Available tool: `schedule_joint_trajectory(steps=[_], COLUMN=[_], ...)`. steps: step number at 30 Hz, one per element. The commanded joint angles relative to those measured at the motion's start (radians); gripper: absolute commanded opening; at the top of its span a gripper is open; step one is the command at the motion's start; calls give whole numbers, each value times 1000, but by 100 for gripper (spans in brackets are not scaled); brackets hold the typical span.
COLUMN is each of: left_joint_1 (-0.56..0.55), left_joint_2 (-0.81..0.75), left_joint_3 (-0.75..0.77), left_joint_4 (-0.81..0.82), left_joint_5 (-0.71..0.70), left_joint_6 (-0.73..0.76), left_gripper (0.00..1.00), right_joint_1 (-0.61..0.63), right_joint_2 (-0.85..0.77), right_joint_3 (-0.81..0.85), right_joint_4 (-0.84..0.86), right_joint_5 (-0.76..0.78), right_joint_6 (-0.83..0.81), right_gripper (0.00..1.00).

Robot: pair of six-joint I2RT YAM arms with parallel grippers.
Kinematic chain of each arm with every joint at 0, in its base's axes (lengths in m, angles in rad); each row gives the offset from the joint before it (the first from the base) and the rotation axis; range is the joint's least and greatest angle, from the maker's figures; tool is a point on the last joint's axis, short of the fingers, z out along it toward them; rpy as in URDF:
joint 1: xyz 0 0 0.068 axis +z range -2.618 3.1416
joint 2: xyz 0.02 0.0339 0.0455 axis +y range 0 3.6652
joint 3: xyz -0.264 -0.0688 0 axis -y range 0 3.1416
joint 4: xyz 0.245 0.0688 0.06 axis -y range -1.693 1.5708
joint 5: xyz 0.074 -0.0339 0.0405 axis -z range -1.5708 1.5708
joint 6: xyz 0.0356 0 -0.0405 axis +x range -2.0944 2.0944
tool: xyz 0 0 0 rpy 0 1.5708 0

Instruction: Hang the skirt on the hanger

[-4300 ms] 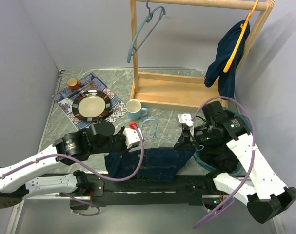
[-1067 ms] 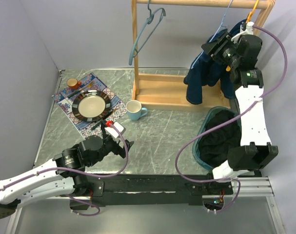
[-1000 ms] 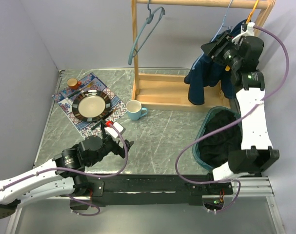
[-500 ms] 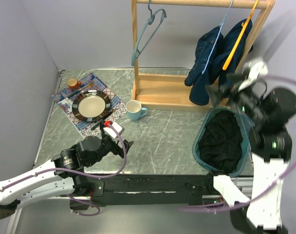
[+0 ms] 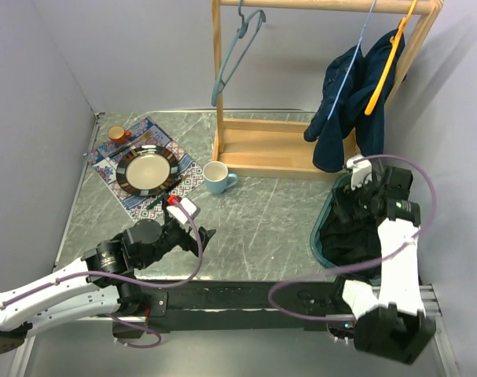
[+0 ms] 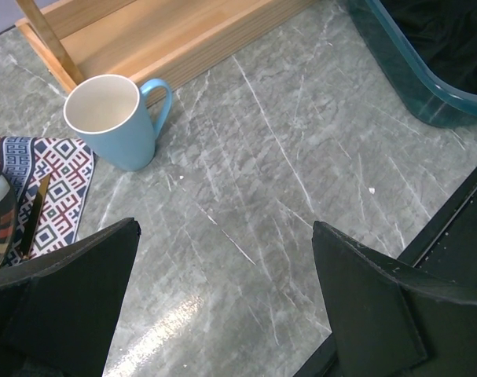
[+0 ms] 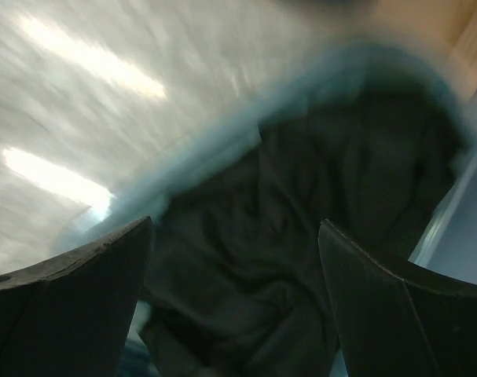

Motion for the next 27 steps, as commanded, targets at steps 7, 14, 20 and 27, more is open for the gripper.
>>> schedule_joint_trajectory(steps=[7, 14, 20, 27], left_joint_1=[3, 5, 6, 9], left_joint_2=[4, 4, 12, -19], left_joint_3=[31, 26, 25, 29], left_joint_4=[-1, -1, 2, 4], left_joint_5=[32, 14, 17, 24], left_joint_6=[-13, -15, -13, -39], left_gripper=[97, 97, 97, 97], right_joint_1=[-50, -45, -53, -70], right_joint_2=[365, 614, 489, 150], right_joint_3=[-37, 30, 7, 202], right_joint_4=[272, 256, 190, -61], right_joint_5=[151, 125, 102, 16], right_joint_6=[-175, -205, -239, -271], right_gripper=[87, 53, 2, 0])
